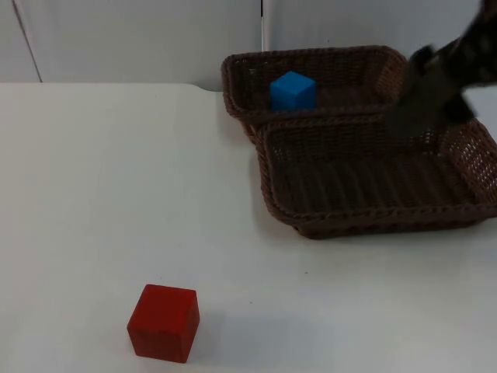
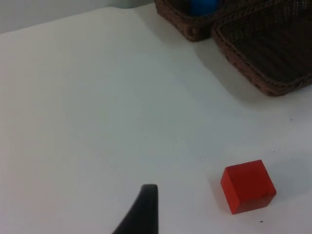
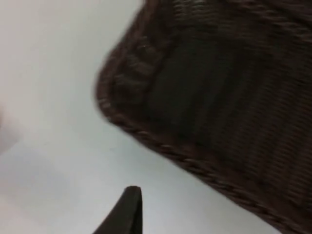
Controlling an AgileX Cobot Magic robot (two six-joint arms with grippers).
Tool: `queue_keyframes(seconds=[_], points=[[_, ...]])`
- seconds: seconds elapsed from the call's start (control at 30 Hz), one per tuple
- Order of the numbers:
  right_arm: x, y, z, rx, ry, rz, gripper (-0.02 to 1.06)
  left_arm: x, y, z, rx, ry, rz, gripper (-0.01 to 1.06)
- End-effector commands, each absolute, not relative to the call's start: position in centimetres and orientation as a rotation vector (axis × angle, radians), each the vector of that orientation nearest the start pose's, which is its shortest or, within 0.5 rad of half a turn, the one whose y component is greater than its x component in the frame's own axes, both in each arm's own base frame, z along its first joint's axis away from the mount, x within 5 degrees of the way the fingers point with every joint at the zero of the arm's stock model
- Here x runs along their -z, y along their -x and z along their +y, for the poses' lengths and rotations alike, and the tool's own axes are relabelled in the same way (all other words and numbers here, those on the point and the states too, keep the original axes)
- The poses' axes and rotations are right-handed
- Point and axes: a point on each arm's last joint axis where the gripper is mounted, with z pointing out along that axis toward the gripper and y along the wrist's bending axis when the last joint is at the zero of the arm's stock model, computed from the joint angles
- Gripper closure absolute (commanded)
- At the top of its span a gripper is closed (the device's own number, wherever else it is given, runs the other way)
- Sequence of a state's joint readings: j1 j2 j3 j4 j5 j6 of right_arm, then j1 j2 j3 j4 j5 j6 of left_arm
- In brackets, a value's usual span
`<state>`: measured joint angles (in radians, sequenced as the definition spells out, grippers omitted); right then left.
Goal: Pick up one cube with the left hand and place it into the upper basket. Pick up one cube with the right hand and place it into the lower basket.
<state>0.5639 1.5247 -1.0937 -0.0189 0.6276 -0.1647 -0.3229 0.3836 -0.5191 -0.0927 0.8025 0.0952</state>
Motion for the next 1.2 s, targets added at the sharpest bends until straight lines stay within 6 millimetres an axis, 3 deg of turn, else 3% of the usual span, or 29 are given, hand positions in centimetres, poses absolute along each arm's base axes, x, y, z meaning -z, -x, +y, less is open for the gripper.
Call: queue_keyframes(seconds=[0.0, 0.3, 0.47, 0.7, 1.17], points=[[-26.4, -26.8, 18.6, -0.140, 1.013, 2.332, -0.01, -29.1, -6.2, -2.7, 0.243, -0.414, 2.108, 0.13], [-22.2, -23.5, 24.8, -0.168, 1.449, 2.240, -0.01, -29.2, -6.2, -2.7, 0.243, -0.413, 2.107, 0.13], [-21.2, -22.5, 27.5, -0.216, 1.582, 2.226, -0.01, -29.2, -6.2, -2.7, 0.243, -0.413, 2.107, 0.13], [-20.0, -22.7, 31.3, -0.236, 1.675, 2.182, -0.01, -29.2, -6.2, -2.7, 0.243, -0.413, 2.107, 0.13], [-17.6, -23.4, 36.9, -0.247, 1.861, 2.081, -0.01, -29.2, -6.3, -2.7, 0.240, -0.413, 2.100, 0.13]])
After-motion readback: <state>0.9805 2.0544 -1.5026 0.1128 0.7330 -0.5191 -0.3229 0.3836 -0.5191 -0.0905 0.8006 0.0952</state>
